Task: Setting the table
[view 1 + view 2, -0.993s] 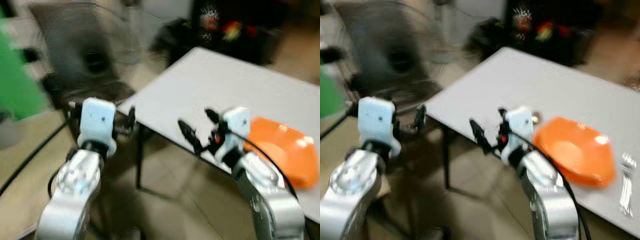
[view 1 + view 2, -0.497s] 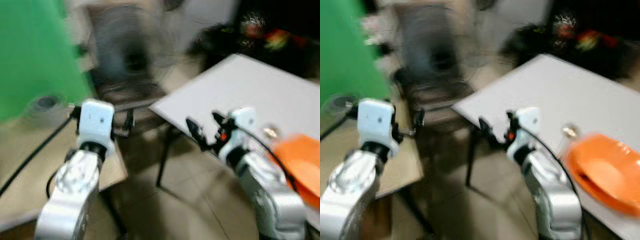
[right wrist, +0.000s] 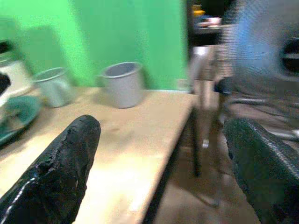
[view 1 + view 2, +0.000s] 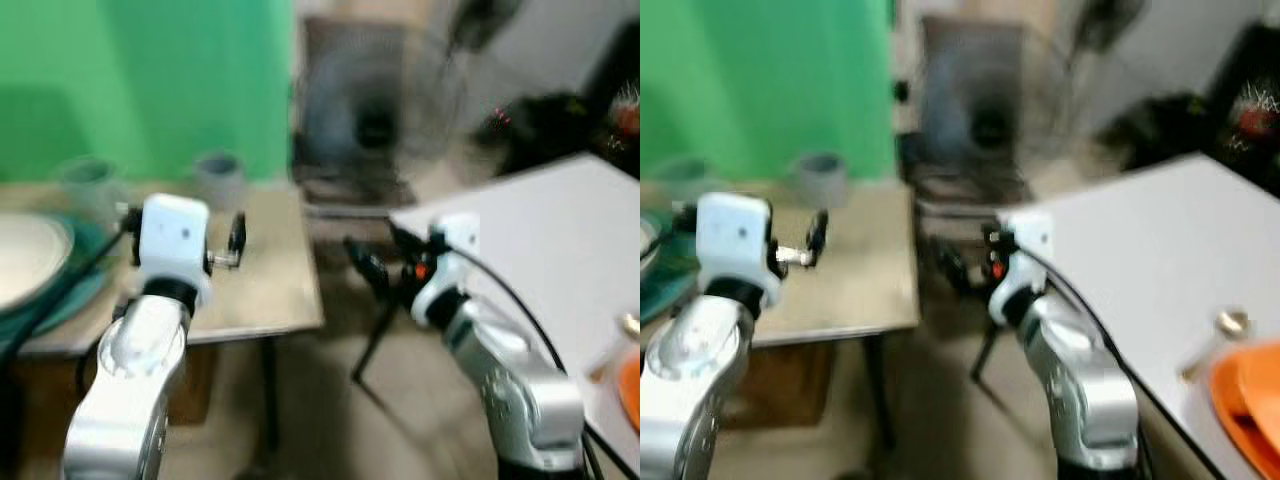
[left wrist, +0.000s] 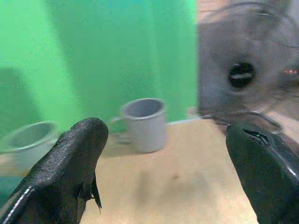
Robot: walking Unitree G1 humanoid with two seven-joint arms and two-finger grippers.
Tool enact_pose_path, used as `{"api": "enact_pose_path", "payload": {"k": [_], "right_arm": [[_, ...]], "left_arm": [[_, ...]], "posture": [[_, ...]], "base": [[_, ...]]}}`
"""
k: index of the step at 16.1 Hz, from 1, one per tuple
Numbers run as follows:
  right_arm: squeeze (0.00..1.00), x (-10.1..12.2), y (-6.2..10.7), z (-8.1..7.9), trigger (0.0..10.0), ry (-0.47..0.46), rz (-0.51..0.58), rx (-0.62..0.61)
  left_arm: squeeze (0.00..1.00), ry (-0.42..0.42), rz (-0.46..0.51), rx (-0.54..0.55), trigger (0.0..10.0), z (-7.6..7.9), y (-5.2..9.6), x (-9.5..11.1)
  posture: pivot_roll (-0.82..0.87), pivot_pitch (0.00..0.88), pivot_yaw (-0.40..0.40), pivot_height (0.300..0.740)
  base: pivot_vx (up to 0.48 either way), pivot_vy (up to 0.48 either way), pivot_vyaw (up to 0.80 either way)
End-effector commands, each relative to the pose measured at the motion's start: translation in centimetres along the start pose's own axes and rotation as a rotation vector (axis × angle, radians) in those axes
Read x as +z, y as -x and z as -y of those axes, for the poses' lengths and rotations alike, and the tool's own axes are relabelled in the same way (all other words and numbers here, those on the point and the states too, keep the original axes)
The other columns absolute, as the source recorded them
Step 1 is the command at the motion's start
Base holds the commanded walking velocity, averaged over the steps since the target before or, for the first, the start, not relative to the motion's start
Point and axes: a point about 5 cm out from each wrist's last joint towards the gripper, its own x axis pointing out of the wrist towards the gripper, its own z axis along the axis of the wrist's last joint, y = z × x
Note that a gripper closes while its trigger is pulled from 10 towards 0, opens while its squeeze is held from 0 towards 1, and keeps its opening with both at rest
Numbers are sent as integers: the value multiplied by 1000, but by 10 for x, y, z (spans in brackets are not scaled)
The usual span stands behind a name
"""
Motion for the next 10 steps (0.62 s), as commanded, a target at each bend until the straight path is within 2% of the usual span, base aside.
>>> {"api": "enact_pose_path", "payload": {"k": [1, 2, 4, 7, 9, 10], "right_arm": [[1000, -1, -2, 4, 10000, 0, -15, -14], [1000, -2, -4, 5, 10000, 5, -14, -37], [1000, -5, -4, 6, 10000, 6, -26, -69], [1000, -4, -7, 7, 10000, 32, -39, -58], [965, -10, -9, 6, 10000, 35, -57, -63], [235, -10, -9, 4, 10000, 34, -56, -62]], "left_arm": [[0, 0, -7, -29, 10000, 4, 1, 1], [0, -5, -12, -34, 10000, 1, 3, -1], [0, 1, -24, -17, 10000, -4, 3, -4], [0, 0, -21, -42, 10000, 1, -1, 0], [0, -2, -46, -40, 10000, -3, 6, -7], [0, 1, -54, -30, 10000, -5, 7, -9]], "posture": [[55, 27, -64, 740], [54, 24, -65, 740], [52, 11, -65, 740], [62, 31, -55, 740], [56, 21, -67, 740], [55, 19, -71, 740]], "base": [[0, 0, 800], [266, 0, 800], [276, 0, 0], [281, 0, 0], [283, 0, 0], [281, 0, 0]]}}
